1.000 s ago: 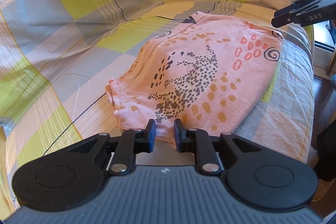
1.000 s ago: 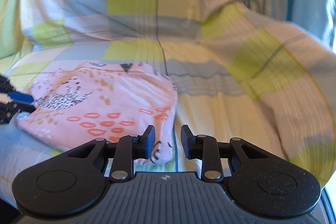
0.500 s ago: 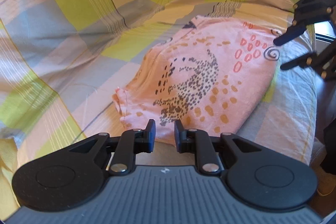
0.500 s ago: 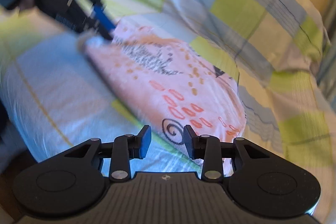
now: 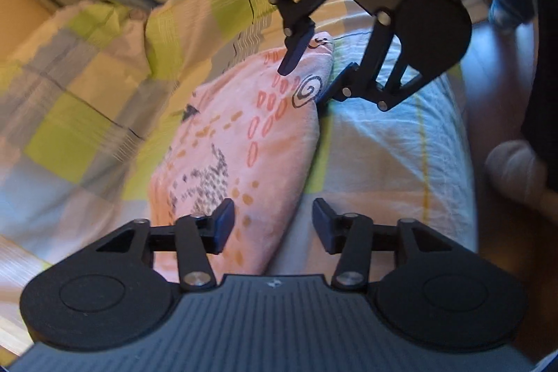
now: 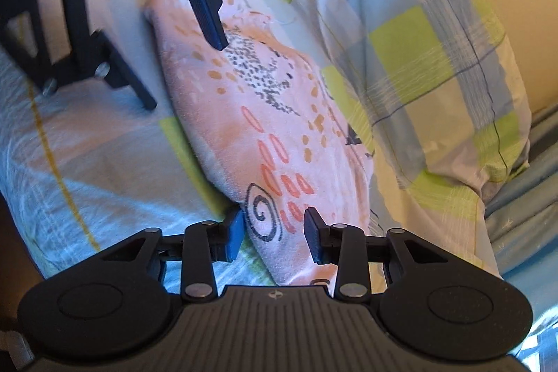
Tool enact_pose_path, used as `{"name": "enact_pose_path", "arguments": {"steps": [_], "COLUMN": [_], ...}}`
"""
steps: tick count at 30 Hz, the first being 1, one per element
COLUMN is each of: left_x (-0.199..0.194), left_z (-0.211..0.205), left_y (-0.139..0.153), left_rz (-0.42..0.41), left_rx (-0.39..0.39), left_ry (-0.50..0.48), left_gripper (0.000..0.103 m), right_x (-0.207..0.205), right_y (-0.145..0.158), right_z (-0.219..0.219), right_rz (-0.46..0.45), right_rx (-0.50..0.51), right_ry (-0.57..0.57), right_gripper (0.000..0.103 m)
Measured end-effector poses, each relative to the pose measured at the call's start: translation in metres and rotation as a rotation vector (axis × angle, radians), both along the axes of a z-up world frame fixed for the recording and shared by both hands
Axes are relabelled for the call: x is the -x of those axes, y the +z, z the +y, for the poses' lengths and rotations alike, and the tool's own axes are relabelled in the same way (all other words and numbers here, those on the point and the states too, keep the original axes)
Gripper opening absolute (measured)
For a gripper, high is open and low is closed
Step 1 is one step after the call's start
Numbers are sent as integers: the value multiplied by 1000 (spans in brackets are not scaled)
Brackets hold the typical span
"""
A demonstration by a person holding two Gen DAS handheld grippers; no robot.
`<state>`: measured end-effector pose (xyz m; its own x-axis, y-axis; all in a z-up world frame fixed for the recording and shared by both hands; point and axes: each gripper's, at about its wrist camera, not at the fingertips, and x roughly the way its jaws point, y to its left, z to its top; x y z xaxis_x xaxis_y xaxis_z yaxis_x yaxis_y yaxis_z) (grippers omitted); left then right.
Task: Fold clothes
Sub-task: 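Grasp the folded garment's end with the left gripper while the right gripper grasps it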
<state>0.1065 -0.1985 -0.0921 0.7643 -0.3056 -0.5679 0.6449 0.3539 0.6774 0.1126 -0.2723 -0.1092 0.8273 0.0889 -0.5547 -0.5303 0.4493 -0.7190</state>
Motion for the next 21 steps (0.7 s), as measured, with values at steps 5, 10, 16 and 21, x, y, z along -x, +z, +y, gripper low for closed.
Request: {"name": "enact_pose_path", "arguments": {"steps": [5,10,16,21], "left_x": [-8,-28,-29,-27], "left_z": [-9,-6,-2,1], "left_y": [-11,-10,-3,-1], "left_rz": [-147,-126,-82,-69], "left_rx": [-103,-118,-54,-39], "left_ry": [11,69,100,108], "left_gripper": [64,42,40,41], "right_x": [-1,-1,11,3], "right_y": [9,14,6,-5], "right_z": [-7,-12,5,12], "right_rz": [-12,-14,-29,-96], "right_rx": [-46,-79,-62,42], "right_ry": [-47,-57,65,102], "right_gripper": [35,35,37,36]}}
